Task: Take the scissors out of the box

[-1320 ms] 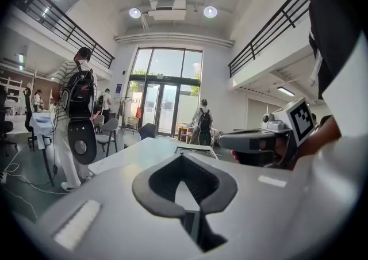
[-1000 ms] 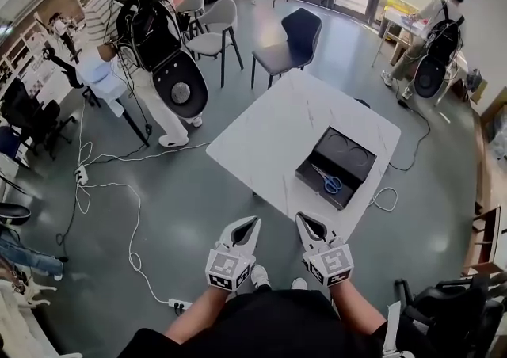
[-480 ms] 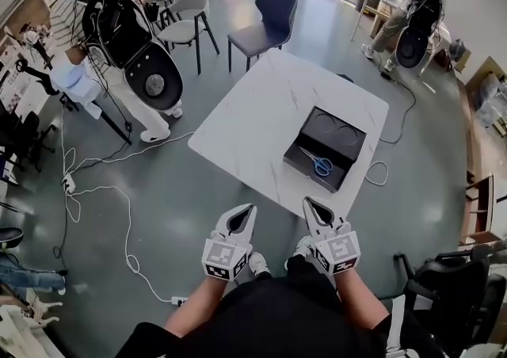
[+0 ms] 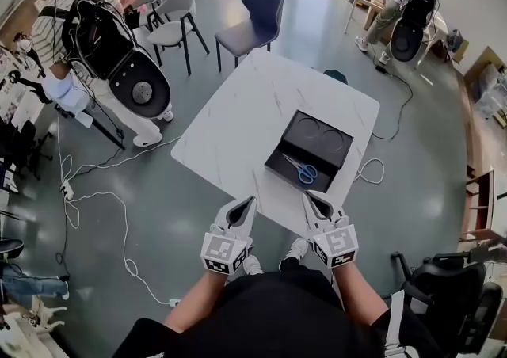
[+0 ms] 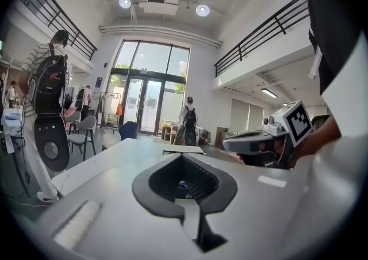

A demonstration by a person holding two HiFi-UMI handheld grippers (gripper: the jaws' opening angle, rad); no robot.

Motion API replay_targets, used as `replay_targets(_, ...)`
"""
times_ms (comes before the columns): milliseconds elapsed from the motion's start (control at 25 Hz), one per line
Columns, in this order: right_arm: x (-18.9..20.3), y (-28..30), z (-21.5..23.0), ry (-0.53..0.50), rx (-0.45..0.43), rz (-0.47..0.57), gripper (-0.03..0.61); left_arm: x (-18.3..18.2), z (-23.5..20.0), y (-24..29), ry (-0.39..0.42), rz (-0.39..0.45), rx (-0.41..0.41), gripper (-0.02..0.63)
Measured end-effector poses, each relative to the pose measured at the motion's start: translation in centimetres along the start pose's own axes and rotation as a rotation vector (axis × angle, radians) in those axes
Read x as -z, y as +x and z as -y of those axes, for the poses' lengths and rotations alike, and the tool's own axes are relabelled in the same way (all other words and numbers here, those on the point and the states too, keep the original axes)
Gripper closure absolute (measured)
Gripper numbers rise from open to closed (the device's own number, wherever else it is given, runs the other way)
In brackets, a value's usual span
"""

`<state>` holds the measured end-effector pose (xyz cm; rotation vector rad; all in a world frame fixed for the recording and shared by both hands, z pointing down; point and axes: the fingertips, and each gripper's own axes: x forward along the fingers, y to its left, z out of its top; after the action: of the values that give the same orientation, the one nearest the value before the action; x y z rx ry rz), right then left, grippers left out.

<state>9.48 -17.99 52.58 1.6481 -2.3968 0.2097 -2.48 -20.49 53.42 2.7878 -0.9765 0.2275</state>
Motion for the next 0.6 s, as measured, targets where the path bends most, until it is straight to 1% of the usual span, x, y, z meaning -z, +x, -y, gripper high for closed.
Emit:
replay_targets(160, 0.5, 0.4, 2.0, 0.006, -0.016, -0.005, 0.571, 0.0, 0.7, 2.1, 0.005, -0.012, -0.006, 0.604)
replay_targets(400, 1.6, 1.2, 3.6, 0.017, -0.040, -0.023, 0.571, 0.1, 0.6, 4.0, 0.003, -0.029, -0.029, 0.604)
replay_targets(480, 2.3, 1.8, 4.2, 0.006, -0.055, -0.049, 0.571, 0.2, 0.6, 4.6, 0.004, -0.034, -0.043, 0.604)
replay_targets(600, 3.8, 3.2, 5.5, -0.011, -0.066, -0.118, 0.571, 0.1, 0.7, 5.3, -0.003, -0.032, -0.069, 0.604)
